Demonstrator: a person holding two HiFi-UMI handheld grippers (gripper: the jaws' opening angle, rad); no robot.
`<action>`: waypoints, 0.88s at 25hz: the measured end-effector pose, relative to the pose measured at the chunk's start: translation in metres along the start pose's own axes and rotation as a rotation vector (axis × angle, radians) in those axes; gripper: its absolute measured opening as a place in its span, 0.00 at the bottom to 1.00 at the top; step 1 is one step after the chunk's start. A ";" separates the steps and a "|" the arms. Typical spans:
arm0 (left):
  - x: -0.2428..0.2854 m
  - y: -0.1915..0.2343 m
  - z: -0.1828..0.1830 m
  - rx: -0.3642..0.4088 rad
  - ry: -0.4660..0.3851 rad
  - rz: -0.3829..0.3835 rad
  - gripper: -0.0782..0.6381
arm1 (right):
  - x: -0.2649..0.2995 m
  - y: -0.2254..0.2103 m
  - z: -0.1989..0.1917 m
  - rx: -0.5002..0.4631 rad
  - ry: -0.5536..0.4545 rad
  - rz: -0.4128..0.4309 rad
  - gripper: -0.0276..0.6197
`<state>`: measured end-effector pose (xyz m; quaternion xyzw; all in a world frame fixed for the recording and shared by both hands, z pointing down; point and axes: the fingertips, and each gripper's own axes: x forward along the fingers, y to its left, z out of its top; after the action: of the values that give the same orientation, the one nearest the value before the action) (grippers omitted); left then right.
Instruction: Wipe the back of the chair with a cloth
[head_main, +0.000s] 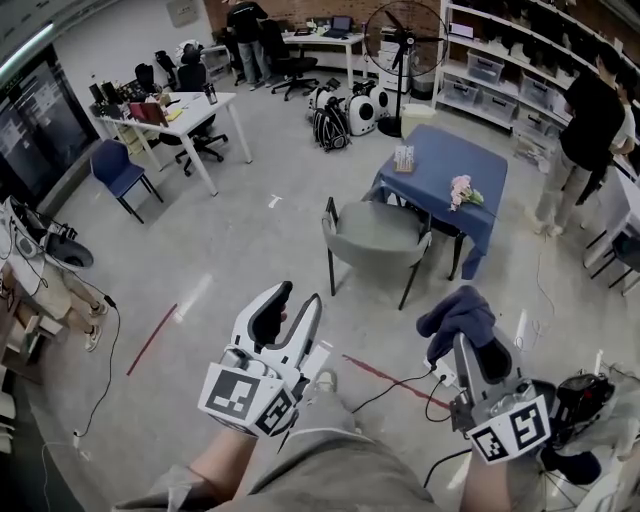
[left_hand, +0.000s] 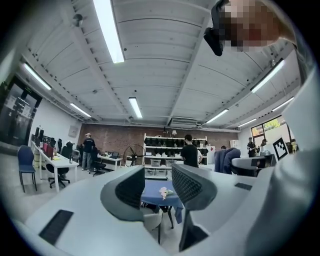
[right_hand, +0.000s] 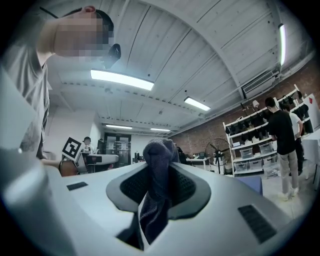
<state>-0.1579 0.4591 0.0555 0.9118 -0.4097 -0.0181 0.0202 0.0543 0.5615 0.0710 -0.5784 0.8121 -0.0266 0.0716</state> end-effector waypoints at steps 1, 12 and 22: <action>0.003 0.000 -0.002 -0.001 0.007 -0.003 0.37 | 0.003 -0.002 -0.001 -0.003 0.003 0.004 0.21; 0.052 0.053 -0.047 -0.180 0.032 0.019 0.43 | 0.060 -0.033 -0.048 0.013 0.058 0.002 0.21; 0.162 0.126 -0.109 -0.242 0.204 0.010 0.43 | 0.170 -0.090 -0.082 0.017 0.128 -0.016 0.21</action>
<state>-0.1390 0.2563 0.1686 0.8976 -0.4051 0.0256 0.1718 0.0722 0.3676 0.1488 -0.5815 0.8100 -0.0711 0.0242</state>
